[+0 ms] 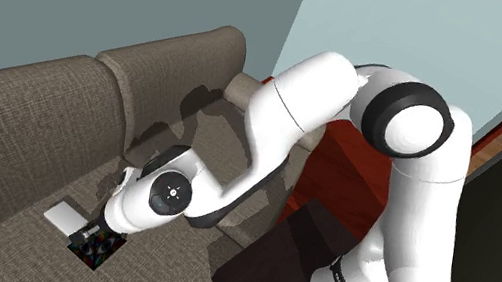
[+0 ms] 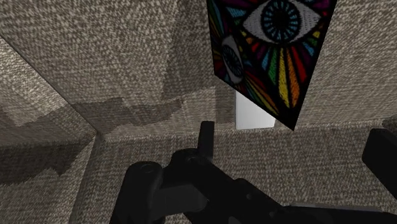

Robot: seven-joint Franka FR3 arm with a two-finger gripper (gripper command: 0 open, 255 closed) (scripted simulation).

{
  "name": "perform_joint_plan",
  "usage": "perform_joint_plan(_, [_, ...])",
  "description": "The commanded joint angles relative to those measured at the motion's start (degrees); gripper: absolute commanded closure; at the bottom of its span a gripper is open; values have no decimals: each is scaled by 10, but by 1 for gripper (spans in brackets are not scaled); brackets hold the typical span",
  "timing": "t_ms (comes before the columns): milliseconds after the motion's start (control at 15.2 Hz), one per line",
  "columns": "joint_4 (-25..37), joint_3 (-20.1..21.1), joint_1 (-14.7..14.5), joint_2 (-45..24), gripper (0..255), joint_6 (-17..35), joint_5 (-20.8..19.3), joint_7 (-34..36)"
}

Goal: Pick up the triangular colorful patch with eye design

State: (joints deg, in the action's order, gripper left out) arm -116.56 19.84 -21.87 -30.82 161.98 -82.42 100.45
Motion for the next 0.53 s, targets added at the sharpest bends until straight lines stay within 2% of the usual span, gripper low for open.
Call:
perform_joint_plan(0, [15, -9, -11, -19, 0, 0, -27, 25])
perform_joint_plan(330, [35, -24, -24, -53, 0, 3, -78, 73])
perform_joint_plan(462, [38, -26, -26, -57, 0, 4, -84, 78])
